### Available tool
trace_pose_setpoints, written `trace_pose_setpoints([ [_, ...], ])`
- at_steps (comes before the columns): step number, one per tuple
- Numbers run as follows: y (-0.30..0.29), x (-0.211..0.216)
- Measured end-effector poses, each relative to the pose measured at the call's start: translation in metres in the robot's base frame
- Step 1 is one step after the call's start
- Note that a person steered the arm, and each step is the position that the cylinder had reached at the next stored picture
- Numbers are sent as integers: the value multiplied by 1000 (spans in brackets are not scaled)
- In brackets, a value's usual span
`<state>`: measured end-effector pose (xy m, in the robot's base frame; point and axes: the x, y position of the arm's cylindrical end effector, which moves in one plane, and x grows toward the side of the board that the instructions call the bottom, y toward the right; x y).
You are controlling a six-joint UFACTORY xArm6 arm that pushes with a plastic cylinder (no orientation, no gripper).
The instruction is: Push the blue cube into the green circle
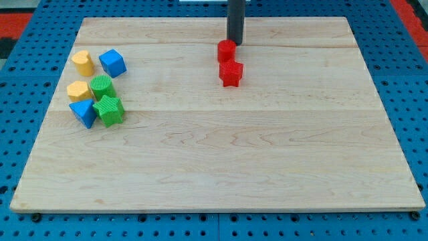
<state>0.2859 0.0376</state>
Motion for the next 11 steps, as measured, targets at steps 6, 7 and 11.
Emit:
trace_pose_setpoints([
  [6, -218, -11],
  [7, -218, 26],
  [11, -276, 83],
])
